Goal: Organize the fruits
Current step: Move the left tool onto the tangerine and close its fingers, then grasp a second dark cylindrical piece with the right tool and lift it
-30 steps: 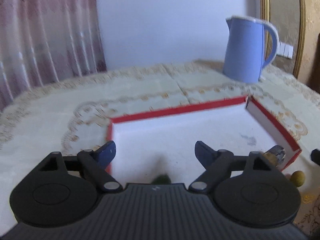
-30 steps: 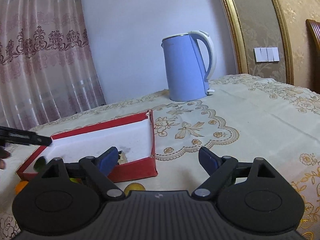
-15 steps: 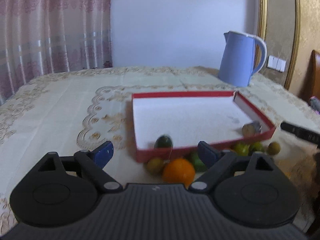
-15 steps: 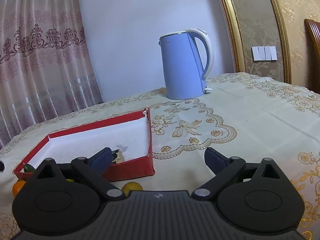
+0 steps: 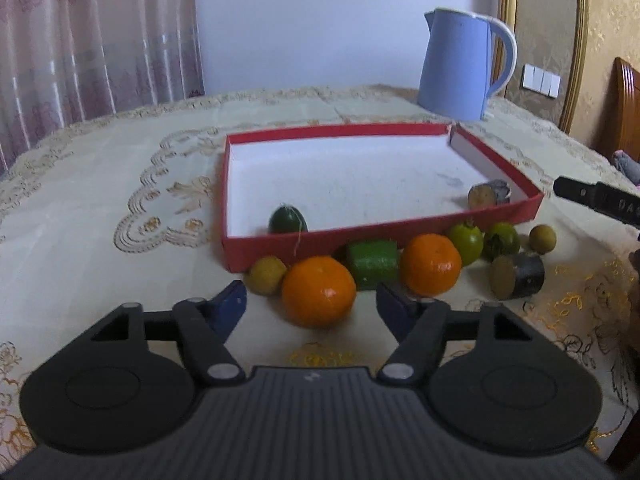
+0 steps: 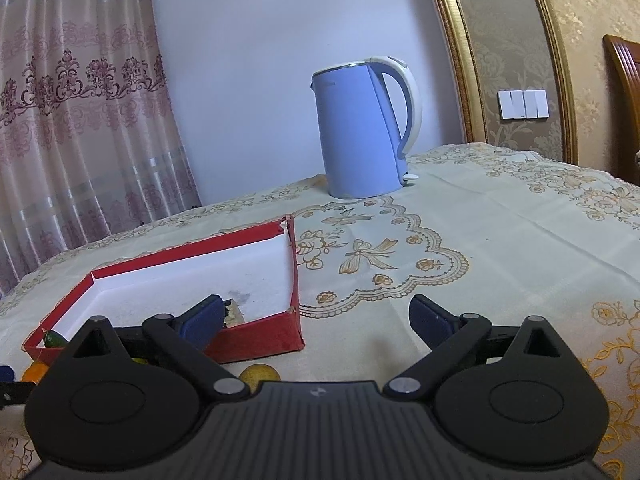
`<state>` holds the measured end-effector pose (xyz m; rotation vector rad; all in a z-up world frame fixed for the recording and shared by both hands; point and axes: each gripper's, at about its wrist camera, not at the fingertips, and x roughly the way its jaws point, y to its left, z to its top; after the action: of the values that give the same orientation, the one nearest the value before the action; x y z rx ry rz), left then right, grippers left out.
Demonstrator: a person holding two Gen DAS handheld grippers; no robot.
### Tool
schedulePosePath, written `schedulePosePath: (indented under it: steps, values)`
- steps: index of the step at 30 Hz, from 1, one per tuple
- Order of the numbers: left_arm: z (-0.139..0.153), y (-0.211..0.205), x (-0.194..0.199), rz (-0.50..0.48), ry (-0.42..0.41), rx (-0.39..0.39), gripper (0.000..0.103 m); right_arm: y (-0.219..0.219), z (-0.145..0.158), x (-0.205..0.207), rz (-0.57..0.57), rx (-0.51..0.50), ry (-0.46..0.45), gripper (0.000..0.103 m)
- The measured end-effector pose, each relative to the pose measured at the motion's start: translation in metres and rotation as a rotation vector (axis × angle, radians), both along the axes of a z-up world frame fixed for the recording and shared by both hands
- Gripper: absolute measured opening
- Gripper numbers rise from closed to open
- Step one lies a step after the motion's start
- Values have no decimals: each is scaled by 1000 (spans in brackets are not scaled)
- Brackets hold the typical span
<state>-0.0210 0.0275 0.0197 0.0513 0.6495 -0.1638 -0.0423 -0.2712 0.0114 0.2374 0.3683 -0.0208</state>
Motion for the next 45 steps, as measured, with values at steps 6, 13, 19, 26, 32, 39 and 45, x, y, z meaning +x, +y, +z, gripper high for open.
schedulePosePath:
  steps: [6,13,19,26,32,39,45]
  values:
    - [-6,-5,7,-11,19,-7,62,-1,0,1,2,1,7,100]
    - [-13,-5,15,0,58,-22,44,-1,0,1,2,3,9,100]
    - [-13,-7,13,11,37,0,40,-1,0,1,1,6,16,100]
    - [-4,-3,0,34,-6,11,40,1,1,-1,2,-9,-7,100]
    - [1,7,-4,54,-12,-5,40,31,7,-28,85,-123,-22,100]
    - [1,19,-5,75,-2,-34,40,71,22,-58,170,-201,-51,100]
    - [0,25,-7,83,-3,-40,40,108,18,-60,203,-267,-2,98]
